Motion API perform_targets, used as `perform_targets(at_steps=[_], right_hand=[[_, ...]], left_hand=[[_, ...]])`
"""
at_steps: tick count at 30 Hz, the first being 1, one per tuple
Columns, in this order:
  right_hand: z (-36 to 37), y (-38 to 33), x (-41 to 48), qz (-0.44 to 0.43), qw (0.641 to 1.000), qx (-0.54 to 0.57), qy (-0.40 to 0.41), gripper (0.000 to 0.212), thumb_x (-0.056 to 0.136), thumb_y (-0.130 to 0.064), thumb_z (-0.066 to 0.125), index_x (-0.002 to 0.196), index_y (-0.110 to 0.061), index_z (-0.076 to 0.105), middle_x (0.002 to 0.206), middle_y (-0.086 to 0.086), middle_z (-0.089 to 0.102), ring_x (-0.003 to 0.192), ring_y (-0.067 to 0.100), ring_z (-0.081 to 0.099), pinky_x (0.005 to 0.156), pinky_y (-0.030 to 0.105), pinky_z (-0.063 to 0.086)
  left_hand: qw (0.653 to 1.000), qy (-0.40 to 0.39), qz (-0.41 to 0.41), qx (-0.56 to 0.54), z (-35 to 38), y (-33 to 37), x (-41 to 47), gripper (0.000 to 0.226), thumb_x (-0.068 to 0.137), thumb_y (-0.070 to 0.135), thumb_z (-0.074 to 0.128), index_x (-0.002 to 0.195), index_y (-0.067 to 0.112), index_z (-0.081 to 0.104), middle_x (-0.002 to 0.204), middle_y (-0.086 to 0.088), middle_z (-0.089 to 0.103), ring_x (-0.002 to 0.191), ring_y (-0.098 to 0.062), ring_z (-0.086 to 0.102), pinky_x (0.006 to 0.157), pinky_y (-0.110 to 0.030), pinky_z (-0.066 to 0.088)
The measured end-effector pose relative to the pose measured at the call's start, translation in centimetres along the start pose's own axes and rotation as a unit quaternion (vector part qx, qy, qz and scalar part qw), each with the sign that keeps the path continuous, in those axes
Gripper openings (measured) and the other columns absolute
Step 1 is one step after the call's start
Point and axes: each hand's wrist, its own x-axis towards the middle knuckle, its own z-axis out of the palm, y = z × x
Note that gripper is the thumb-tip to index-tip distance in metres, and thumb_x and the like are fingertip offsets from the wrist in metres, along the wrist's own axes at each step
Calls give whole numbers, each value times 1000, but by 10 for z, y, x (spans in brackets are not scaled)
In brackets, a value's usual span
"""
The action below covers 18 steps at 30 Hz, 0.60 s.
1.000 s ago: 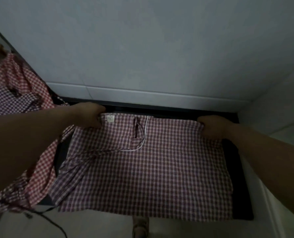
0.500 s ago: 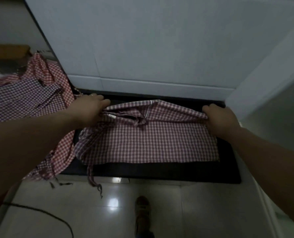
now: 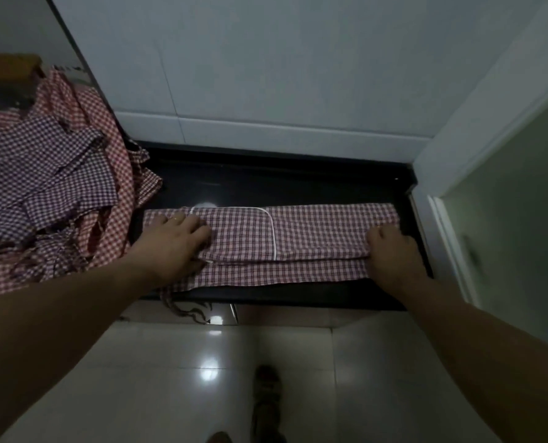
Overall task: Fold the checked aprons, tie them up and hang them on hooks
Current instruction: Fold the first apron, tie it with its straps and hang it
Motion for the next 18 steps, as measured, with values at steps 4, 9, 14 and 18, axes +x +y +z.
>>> perform_targets(at_steps=[4,9,14,18], right_hand=[[-1,-28,-6,-41,996,40,62,16,80,-7,67,91,-12,58,90,13,60,71,34,59,61,34,33],[7,-39,-21,-18,986,116,117,13,81,-7,62,86,-13,52,85,10,54,71,27,53,61,34,34],[41,-43,-33,-11,990,104,90,7,81,-16,53,87,-12,53,90,13,53,75,29,51,64,33,29],[39,-52,-3,8,988,109,106,7,88,-14,56,88,-7,53,92,18,54,75,32,52,64,36,32]], left_hand=[[998,52,18,-6,-6,23,11,44,91,49,63,130,32,53,125,-2,55,114,-28,55,96,-48,44],[994,98,-23,-52,-6,40,-8,42,89,45,65,126,25,57,129,-5,57,118,-29,55,103,-51,41],[996,25,-25,-81,42,60,-21,39,89,38,61,123,22,52,135,-6,52,130,-30,48,119,-56,28],[994,90,-29,-56,37,20,26,35,91,27,63,124,21,51,135,-7,51,133,-29,47,119,-54,28]])
